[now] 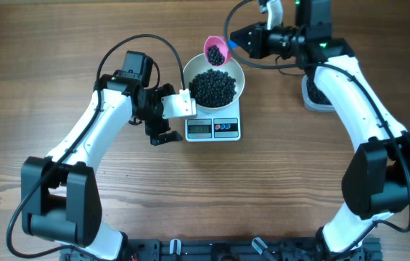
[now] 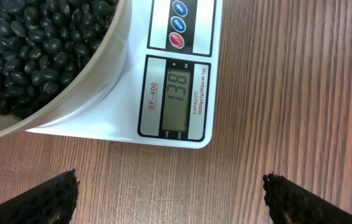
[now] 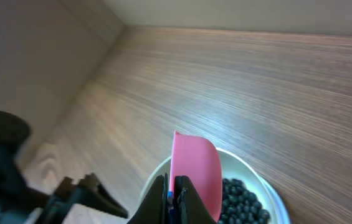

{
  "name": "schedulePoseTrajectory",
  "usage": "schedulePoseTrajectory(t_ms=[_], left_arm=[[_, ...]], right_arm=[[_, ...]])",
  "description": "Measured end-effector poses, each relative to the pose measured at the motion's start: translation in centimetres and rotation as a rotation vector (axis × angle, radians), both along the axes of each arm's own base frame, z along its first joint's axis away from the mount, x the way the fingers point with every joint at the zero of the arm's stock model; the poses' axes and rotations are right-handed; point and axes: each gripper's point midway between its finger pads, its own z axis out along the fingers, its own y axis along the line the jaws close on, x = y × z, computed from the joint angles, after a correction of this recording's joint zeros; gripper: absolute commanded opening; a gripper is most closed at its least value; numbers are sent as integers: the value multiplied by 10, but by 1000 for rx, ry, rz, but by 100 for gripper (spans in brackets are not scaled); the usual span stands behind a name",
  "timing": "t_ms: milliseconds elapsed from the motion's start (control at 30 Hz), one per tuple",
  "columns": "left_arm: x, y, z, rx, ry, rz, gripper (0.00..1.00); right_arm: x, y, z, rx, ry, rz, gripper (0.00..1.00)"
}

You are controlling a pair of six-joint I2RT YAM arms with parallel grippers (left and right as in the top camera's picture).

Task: Scoop item into bowl and weigh 150g on scale
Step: 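Carry the filled scoop left over the white bowl, right gripper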

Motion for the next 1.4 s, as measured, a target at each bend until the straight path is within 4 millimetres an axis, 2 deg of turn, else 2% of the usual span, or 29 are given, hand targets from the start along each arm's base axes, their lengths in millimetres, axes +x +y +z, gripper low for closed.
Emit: schedulePoseTrajectory(t_ms=[200,500,733,1000,1100,1167,1267,1400], left_arm=[[0,0,0,0,0,0,100],[0,0,0,0,0,0,100],[0,0,0,0,0,0,100],[0,0,0,0,0,0,100],[0,0,0,0,0,0,100],[0,0,0,0,0,0,100],[0,0,0,0,0,0,100],[0,0,0,0,0,0,100]], right_arm=[[9,-9,-7,-61,-32,-42,4],[10,-11,-7,-67,-37,-50,4],[18,-6,9,-70,-181,3,4],[10,0,16,-114,-313,118,4],[3,-1,33,-134,-378,137,4],[-4,-2,51,-142,-427,145,4],[-19,-5,68,-160,-460,165,4],[-31,-7,60,-194,-434,199,4]])
